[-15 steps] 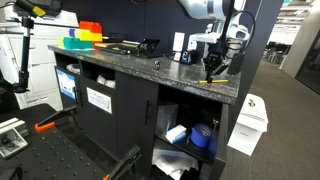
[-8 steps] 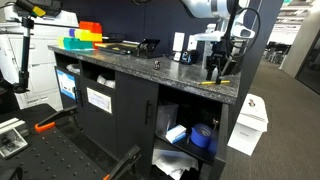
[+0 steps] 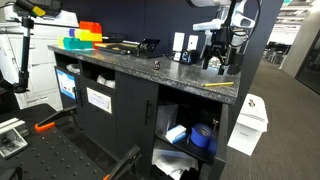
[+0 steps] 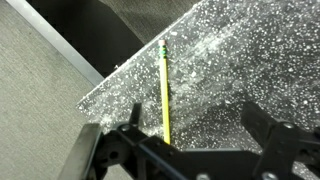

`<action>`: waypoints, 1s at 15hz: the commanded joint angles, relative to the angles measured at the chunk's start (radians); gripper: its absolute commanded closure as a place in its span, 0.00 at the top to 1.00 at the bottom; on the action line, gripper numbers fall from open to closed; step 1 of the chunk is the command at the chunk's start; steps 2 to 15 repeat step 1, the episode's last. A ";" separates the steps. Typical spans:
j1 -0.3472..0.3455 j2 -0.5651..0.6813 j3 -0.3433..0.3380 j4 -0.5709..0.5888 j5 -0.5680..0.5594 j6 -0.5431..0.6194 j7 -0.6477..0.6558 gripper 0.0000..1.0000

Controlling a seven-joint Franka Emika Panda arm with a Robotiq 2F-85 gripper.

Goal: Move the pencil to the right on the counter

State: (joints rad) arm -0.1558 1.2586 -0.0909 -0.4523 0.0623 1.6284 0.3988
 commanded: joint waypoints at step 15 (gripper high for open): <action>-0.002 0.004 0.008 0.006 -0.008 -0.005 0.002 1.00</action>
